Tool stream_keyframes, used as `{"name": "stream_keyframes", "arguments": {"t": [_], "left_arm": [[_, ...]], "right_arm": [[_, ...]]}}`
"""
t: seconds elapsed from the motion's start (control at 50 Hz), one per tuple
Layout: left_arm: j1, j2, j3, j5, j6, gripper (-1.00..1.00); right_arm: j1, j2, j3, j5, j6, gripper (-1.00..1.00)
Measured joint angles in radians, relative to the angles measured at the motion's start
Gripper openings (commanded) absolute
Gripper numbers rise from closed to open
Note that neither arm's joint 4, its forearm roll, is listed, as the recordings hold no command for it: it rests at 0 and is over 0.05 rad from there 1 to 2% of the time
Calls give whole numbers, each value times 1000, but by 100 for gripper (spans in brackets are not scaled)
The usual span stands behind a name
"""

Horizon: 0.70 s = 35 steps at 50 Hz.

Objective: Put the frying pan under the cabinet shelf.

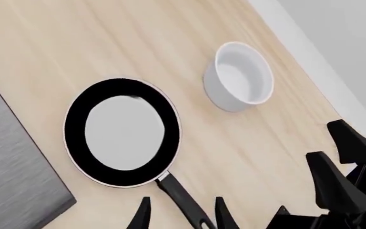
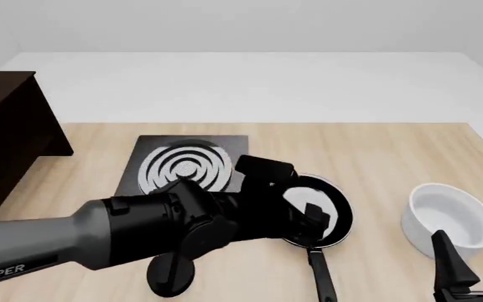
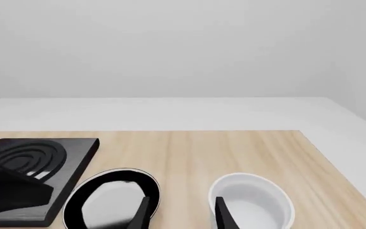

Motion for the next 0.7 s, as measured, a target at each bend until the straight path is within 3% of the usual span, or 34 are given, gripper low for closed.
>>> {"name": "stream_keyframes", "arguments": {"t": [0.7], "left_arm": [[-29,178,66,-209,-128,100]], "right_arm": [[0,0,0,0,0,100]]}}
